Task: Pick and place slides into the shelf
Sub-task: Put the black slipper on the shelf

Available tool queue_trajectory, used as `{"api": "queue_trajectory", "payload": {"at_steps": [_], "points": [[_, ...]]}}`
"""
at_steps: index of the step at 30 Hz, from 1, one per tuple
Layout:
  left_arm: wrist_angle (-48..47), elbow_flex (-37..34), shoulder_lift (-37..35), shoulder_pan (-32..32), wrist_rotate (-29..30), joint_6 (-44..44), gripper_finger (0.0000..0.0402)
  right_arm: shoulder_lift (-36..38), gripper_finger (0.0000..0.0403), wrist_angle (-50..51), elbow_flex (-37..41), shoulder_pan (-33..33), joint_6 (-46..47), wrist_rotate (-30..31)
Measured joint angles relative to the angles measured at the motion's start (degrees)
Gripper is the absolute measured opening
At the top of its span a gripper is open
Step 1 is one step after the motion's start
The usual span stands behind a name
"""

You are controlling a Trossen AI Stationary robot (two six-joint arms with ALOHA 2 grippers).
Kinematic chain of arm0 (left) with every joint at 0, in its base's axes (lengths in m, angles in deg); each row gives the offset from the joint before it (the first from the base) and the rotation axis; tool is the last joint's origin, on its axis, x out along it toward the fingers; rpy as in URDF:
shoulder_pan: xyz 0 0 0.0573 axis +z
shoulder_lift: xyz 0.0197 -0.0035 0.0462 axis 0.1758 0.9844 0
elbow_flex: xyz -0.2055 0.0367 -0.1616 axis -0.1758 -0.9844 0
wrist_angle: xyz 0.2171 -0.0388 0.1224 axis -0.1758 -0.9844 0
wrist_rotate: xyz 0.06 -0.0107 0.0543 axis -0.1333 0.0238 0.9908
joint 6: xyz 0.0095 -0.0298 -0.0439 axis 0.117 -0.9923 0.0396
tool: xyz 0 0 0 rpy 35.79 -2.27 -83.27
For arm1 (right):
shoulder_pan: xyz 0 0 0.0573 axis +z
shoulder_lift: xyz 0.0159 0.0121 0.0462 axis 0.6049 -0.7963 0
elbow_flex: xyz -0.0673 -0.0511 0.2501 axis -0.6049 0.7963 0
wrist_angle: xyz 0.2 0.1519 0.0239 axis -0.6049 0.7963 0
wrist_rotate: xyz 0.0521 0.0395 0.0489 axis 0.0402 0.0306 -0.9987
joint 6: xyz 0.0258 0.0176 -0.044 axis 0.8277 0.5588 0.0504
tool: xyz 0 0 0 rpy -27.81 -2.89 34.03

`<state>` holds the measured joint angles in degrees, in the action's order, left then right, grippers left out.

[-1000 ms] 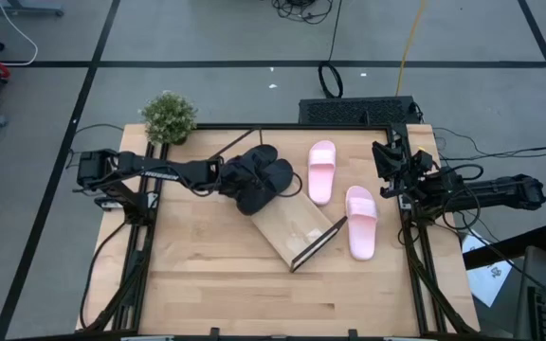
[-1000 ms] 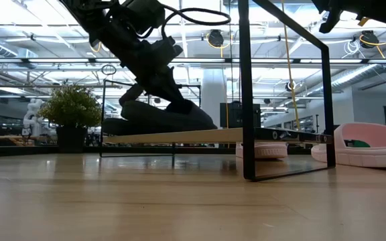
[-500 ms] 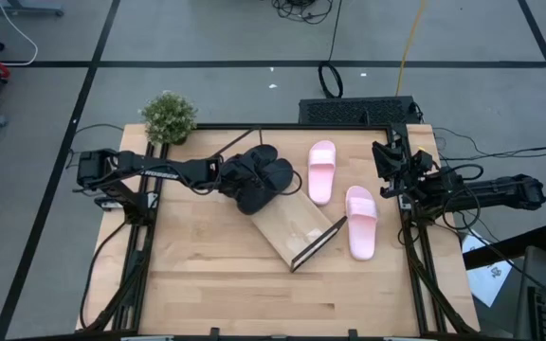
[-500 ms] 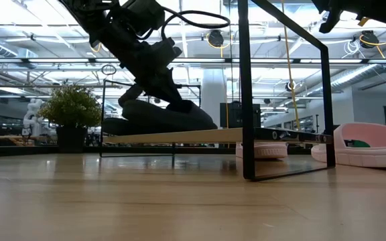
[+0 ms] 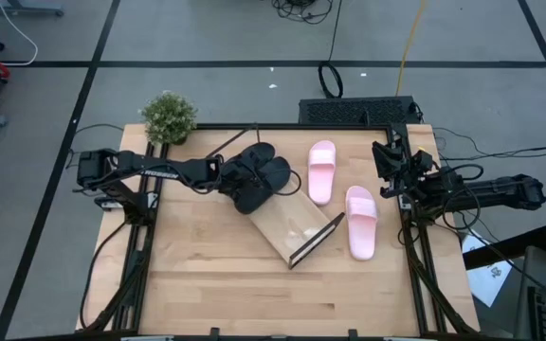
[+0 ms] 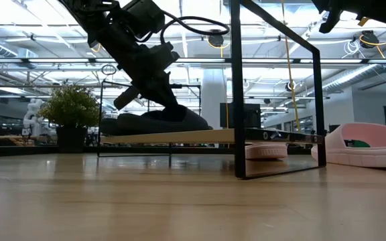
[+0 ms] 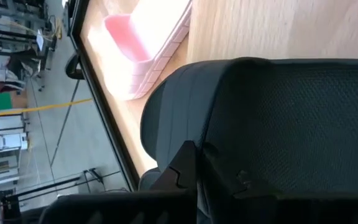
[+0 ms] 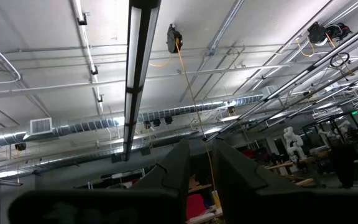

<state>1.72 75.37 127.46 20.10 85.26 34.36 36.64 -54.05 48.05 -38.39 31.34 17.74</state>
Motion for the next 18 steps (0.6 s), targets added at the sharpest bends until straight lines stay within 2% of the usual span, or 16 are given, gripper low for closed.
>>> {"api": "queue_trajectory", "payload": {"at_steps": [9, 18], "points": [[-0.1, 0.0, 0.0, 0.0, 0.9, -1.4, 0.0009, 0.0, 0.0059, 0.0, 0.0, 0.0, 0.0, 0.0], [-0.8, 0.0, 0.0, 0.1, 1.4, -2.4, 0.0049, 0.0, 0.0059, 0.0, 0.0, 0.0, 0.0, 0.0]]}}
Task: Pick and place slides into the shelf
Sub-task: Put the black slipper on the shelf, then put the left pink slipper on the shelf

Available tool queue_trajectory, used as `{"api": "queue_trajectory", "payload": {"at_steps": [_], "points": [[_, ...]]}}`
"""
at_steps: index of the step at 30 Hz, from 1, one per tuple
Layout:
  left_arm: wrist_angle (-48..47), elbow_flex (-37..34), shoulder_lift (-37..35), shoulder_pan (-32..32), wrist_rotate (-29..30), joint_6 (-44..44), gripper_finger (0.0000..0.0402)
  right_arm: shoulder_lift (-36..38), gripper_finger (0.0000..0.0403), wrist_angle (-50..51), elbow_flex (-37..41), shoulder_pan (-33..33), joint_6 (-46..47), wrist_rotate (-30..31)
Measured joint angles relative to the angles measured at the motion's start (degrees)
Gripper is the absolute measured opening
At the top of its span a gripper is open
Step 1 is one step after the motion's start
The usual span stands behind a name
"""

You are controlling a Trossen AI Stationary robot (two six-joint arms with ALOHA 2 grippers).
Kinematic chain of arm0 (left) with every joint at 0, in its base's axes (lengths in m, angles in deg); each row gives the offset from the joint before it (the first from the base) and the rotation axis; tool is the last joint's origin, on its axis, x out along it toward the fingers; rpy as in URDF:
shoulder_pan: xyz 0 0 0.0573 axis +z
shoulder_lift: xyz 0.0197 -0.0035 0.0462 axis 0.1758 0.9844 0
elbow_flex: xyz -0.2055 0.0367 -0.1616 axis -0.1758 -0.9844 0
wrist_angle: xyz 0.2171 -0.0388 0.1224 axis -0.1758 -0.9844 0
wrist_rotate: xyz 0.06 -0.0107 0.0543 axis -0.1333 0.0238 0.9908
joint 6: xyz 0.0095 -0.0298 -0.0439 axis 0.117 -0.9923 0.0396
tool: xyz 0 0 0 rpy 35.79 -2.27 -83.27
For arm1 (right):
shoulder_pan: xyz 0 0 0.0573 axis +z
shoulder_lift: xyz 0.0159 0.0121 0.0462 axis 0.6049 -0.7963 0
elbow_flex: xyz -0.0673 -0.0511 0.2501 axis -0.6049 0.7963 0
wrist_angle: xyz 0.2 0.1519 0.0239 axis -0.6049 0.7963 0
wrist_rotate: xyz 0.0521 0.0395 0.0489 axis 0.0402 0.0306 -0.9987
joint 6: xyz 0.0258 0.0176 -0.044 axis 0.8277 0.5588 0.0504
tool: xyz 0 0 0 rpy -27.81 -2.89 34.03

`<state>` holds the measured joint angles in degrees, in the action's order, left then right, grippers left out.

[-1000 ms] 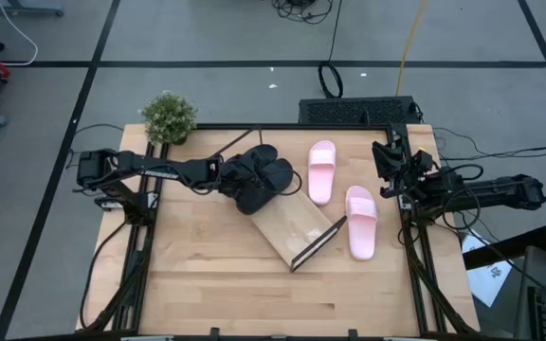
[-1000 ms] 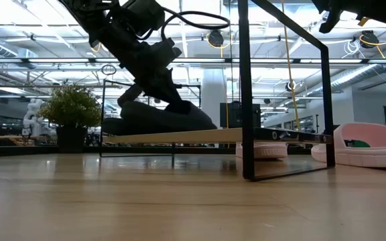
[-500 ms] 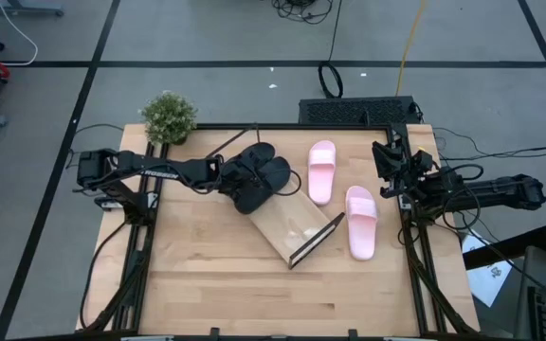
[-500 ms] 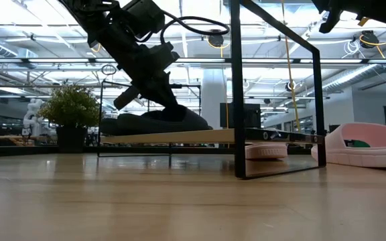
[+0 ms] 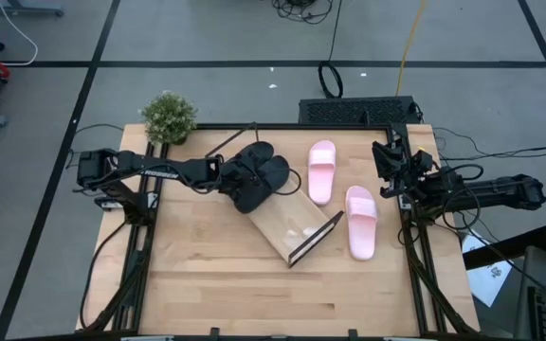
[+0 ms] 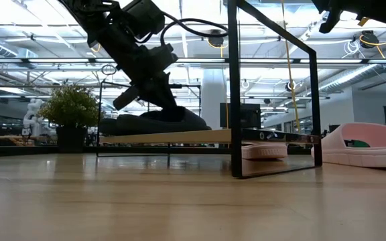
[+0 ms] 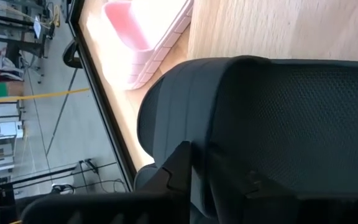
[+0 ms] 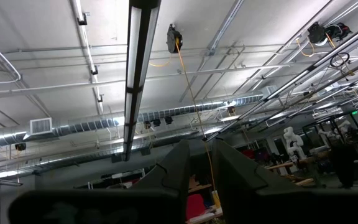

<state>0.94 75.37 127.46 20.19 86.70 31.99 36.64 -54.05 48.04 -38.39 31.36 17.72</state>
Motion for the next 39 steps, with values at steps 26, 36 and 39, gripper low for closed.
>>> {"api": "queue_trajectory", "payload": {"at_steps": [26, 36, 39], "points": [[-1.6, 0.0, 0.0, 0.0, 2.9, -1.4, 0.016, 0.0, 0.0059, 0.0, 0.0, 0.0, 0.0, 0.0], [-5.5, 0.0, -0.2, -0.2, 4.8, -3.0, 0.0177, 0.0, 0.0059, 0.0, 0.0, 0.0, 0.0, 0.0], [-5.4, 0.0, -0.2, -0.7, 6.5, -3.1, 0.0177, 0.0, 0.0059, 0.0, 0.0, 0.0, 0.0, 0.0]]}}
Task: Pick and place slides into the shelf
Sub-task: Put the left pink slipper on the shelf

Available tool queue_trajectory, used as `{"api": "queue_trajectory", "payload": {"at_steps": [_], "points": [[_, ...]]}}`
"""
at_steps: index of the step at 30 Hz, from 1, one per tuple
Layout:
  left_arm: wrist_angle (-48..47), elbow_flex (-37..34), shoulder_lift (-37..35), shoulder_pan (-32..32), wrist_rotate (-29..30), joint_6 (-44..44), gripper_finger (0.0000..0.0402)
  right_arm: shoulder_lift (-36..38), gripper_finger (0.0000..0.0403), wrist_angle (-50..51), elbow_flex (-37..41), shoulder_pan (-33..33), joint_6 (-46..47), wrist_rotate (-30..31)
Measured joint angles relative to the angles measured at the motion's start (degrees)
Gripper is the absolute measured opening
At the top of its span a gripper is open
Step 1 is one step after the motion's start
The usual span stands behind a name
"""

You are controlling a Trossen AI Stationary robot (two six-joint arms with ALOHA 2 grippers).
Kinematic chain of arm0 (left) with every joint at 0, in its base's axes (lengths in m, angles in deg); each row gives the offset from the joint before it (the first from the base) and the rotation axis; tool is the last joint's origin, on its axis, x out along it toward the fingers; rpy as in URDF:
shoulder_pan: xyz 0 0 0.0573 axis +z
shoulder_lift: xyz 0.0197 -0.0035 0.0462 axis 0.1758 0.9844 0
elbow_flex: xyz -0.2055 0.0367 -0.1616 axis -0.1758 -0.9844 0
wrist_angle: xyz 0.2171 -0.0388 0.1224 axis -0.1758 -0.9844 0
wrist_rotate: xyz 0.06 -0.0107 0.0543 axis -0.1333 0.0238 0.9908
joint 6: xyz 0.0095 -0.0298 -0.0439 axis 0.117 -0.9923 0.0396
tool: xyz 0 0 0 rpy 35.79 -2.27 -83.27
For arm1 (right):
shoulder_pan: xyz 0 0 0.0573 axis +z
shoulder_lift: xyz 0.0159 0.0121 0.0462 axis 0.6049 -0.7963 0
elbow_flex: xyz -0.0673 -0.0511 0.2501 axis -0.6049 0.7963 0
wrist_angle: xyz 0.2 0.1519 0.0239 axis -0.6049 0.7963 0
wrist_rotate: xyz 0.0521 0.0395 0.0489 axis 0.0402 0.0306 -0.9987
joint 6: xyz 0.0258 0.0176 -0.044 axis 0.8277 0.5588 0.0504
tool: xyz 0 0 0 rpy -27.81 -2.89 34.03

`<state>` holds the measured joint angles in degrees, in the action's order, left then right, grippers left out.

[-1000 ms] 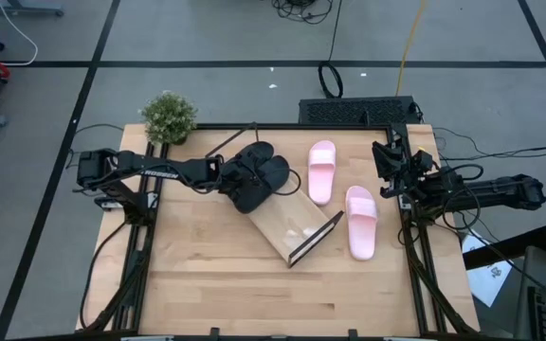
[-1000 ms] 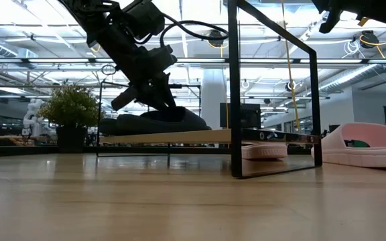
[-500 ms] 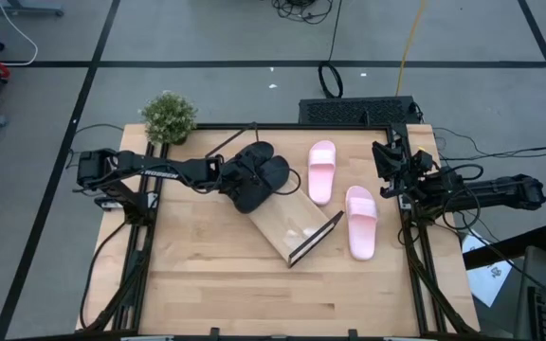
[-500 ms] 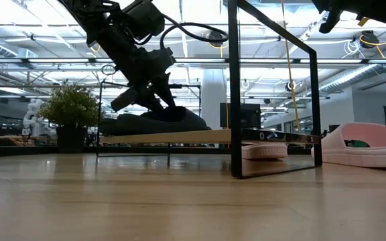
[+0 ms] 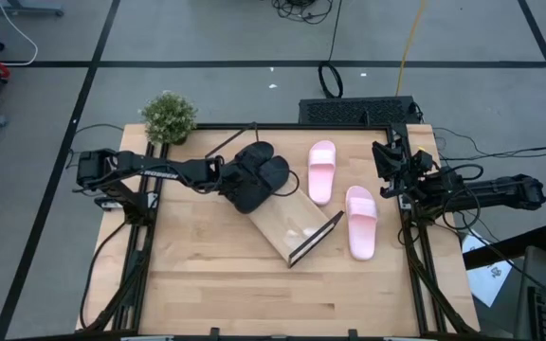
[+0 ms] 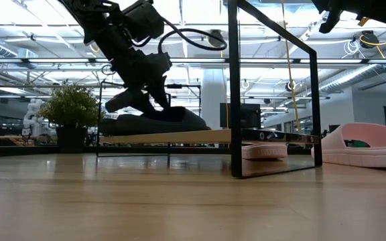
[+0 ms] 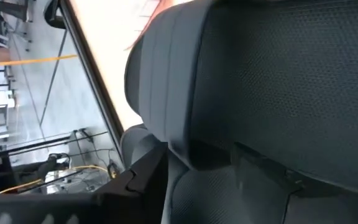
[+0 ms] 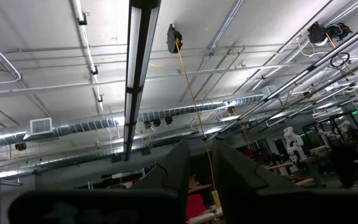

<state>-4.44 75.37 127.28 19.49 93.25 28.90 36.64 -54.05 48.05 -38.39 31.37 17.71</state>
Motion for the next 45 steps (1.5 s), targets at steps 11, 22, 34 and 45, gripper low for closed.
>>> {"api": "queue_trajectory", "payload": {"at_steps": [11, 22, 34, 45], "points": [[-0.3, 0.0, -4.9, -1.3, -0.2, -2.6, 0.0177, 0.0, 0.0059, 0.1, 0.0, 0.0, 0.0, 0.0], [-0.3, 0.0, -18.0, -6.2, 5.6, -8.9, 0.0177, 0.0, 0.0059, 1.3, 0.0, 0.0, -1.2, 0.0], [6.6, 0.0, -32.3, -16.2, 26.0, -24.6, 0.0177, -0.9, 0.0059, 4.8, -4.8, 0.0, -16.9, 0.0], [10.4, 0.0, -33.2, -21.9, 37.8, -32.0, 0.0177, -12.6, 0.0059, 62.1, -34.6, -0.1, -26.5, 19.7]]}}
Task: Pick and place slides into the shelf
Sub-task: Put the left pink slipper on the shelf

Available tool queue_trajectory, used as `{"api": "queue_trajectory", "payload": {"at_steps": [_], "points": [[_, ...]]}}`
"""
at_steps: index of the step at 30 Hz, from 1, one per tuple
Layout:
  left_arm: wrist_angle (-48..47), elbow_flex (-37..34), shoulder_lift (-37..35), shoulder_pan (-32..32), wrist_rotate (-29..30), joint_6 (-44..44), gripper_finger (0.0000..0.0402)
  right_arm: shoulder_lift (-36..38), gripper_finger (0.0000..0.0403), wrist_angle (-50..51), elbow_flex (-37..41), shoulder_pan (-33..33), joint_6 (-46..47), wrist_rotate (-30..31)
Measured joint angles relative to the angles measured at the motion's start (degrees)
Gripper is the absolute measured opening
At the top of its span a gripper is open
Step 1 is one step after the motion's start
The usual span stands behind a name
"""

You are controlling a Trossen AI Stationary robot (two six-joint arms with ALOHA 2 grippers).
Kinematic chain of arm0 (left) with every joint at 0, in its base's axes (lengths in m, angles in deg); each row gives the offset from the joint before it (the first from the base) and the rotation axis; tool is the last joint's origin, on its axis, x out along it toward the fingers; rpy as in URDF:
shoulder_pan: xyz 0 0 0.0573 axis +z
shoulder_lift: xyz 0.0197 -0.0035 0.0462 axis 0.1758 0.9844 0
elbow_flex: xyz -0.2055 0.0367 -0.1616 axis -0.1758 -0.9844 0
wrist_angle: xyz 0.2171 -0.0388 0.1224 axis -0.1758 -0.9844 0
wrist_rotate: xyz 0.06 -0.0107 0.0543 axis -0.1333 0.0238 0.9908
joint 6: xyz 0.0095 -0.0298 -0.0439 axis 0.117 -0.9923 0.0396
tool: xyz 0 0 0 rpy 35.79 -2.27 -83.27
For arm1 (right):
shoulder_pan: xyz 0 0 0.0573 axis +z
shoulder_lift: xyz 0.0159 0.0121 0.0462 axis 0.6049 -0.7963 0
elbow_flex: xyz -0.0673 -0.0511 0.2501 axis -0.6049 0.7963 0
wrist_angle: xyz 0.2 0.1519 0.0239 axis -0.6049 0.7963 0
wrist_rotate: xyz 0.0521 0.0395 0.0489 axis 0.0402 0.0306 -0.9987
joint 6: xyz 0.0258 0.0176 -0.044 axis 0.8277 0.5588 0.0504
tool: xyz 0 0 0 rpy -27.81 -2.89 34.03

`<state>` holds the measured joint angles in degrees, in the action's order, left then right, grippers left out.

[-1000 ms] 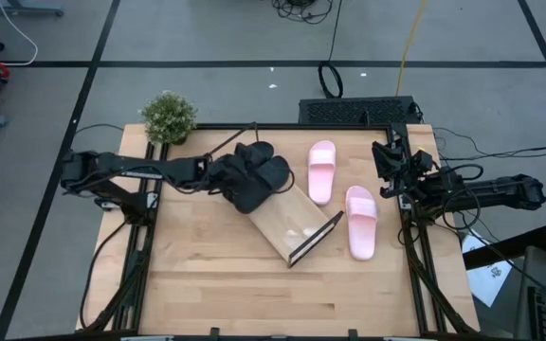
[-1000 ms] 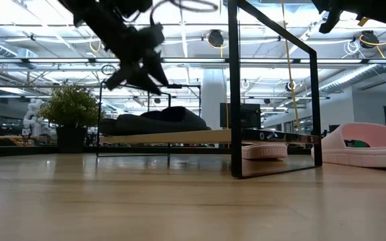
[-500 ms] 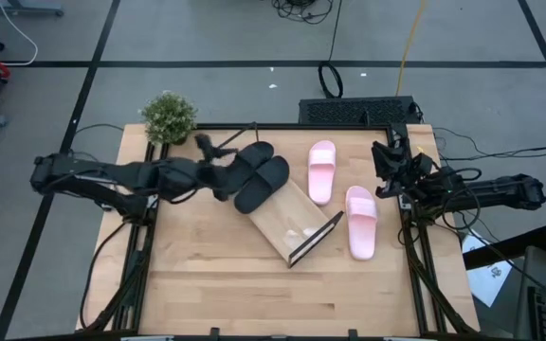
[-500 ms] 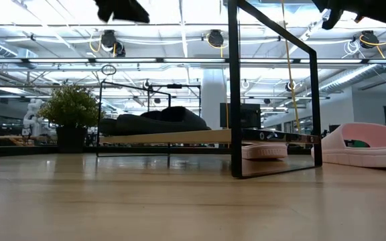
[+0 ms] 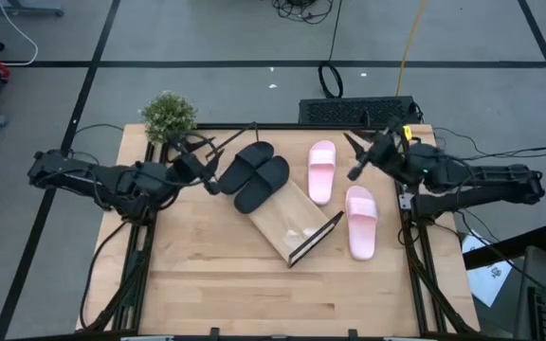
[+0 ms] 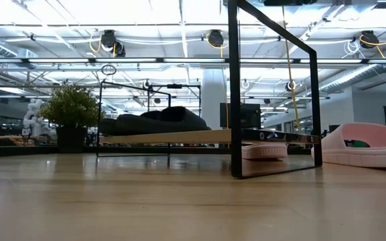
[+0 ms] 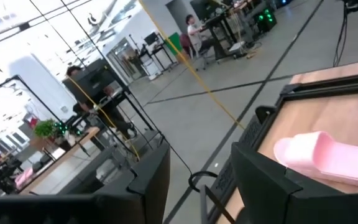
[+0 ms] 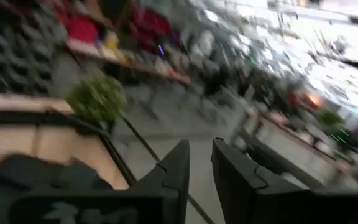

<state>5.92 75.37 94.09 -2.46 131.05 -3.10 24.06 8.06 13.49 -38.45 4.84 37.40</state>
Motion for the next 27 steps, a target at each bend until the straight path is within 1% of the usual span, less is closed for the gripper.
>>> {"api": "queue_trajectory", "payload": {"at_steps": [1, 3, 6, 7, 8, 10, 12, 13, 14, 17, 21, 24, 25, 27], "points": [[-0.1, 0.0, 0.4, -0.4, 0.6, -0.5, 0.0177, -1.1, 0.0059, 2.0, -1.7, -0.2, 0.5, 1.2], [-0.1, 0.0, 1.0, -1.2, 1.1, -1.6, 0.0177, -2.9, 0.0059, 5.4, -4.4, -1.4, 3.1, 1.3], [-0.1, 0.0, 1.4, -1.9, 1.5, -3.6, 0.0177, -4.7, 0.0059, 10.0, -7.5, -4.7, 11.3, 0.9], [-0.1, 0.0, 1.4, -2.3, 1.6, -4.4, 0.0177, -5.0, 0.0059, 12.5, -8.6, -6.5, 14.6, -0.9], [-0.1, 0.0, 1.4, -2.6, 1.6, -5.2, 0.0177, -5.2, 0.0059, 15.3, -9.7, -8.7, 17.8, -4.1], [0.0, 0.0, 1.4, -3.0, 1.9, -6.3, 0.0177, -5.7, 0.0059, 20.2, -11.6, -14.2, 23.3, -12.9], [0.0, 0.0, 1.4, -3.5, 2.7, -6.4, 0.0177, -6.6, 0.0059, 23.4, -12.9, -19.8, 27.2, -22.5], [0.0, 0.0, 1.4, -3.7, 3.2, -6.3, 0.0177, -7.2, 0.0059, 24.0, -13.0, -22.5, 28.5, -25.9], [0.0, 0.0, 1.4, -3.9, 3.6, -6.3, 0.0177, -7.8, 0.0059, 24.6, -13.1, -25.1, 29.8, -28.7], [0.0, 0.0, 1.4, -4.2, 3.6, -6.6, 0.0177, -10.2, 0.0059, 26.3, -13.1, -32.2, 31.5, -34.0], [0.0, 0.0, 1.4, -4.6, 3.7, -8.7, 0.0177, -15.3, 0.0059, 30.2, -13.2, -40.5, 31.9, -45.6], [0.0, 0.0, 1.4, -4.8, 3.7, -10.2, 0.0177, -20.2, 0.0059, 32.6, -13.2, -44.5, 31.7, -53.9], [0.0, 0.0, 1.4, -4.8, 3.7, -10.8, 0.0177, -21.9, 0.0059, 32.8, -13.2, -45.4, 31.3, -55.8], [-0.2, 0.0, 1.4, -4.8, 3.7, -12.2, 0.0177, -24.6, 0.0059, 32.3, -13.2, -46.3, 30.3, -57.6]]}}
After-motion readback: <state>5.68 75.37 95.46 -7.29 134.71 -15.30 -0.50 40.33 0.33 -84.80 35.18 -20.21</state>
